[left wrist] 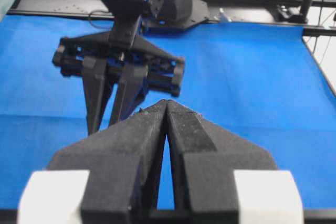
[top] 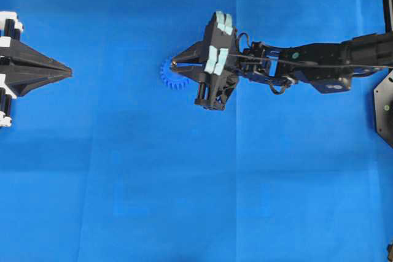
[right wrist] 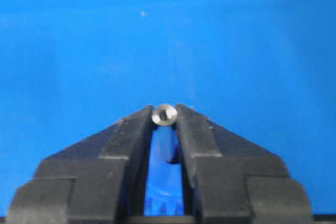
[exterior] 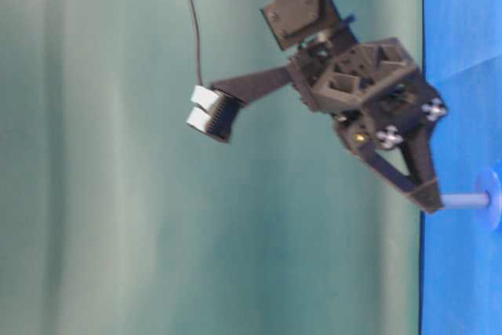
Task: Insert the shaft placed at a random location into the center hole of the small gear at another random location.
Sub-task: 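Align the shaft over the gear's center hole and lower it in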
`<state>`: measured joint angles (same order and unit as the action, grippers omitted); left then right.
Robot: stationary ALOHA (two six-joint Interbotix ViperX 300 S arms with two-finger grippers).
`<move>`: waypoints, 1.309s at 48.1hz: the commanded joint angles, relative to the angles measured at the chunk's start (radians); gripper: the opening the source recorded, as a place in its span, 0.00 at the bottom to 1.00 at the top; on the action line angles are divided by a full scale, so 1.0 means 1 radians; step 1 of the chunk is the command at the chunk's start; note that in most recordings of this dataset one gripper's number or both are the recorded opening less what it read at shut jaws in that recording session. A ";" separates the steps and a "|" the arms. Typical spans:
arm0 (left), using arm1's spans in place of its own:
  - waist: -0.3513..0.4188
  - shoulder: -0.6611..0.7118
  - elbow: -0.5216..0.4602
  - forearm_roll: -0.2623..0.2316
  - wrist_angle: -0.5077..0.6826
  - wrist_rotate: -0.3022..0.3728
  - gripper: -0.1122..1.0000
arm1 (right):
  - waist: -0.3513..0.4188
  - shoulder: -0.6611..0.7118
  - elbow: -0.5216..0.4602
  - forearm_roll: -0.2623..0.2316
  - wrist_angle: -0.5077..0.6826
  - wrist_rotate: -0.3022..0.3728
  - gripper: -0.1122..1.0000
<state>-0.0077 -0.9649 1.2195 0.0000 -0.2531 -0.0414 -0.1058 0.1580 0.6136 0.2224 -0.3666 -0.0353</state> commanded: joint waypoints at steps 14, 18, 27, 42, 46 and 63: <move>0.002 0.003 -0.011 0.002 -0.003 0.000 0.10 | 0.000 -0.126 -0.006 -0.021 0.044 -0.008 0.13; 0.003 0.003 -0.011 0.002 -0.005 0.000 0.10 | 0.000 -0.115 -0.006 -0.021 0.043 -0.008 0.13; 0.002 0.005 -0.011 0.002 -0.005 -0.002 0.10 | -0.003 -0.072 -0.011 -0.018 0.040 -0.008 0.13; 0.002 0.005 -0.009 0.002 -0.005 -0.002 0.10 | -0.008 -0.008 -0.015 -0.006 0.002 -0.008 0.13; 0.002 0.005 -0.011 0.002 -0.005 -0.002 0.10 | -0.008 0.011 -0.015 0.002 -0.008 -0.008 0.13; 0.002 0.005 -0.011 0.002 -0.003 -0.002 0.10 | -0.009 0.049 -0.011 0.020 -0.018 -0.006 0.13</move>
<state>-0.0077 -0.9664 1.2195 0.0015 -0.2516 -0.0414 -0.1135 0.2224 0.6136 0.2378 -0.3728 -0.0414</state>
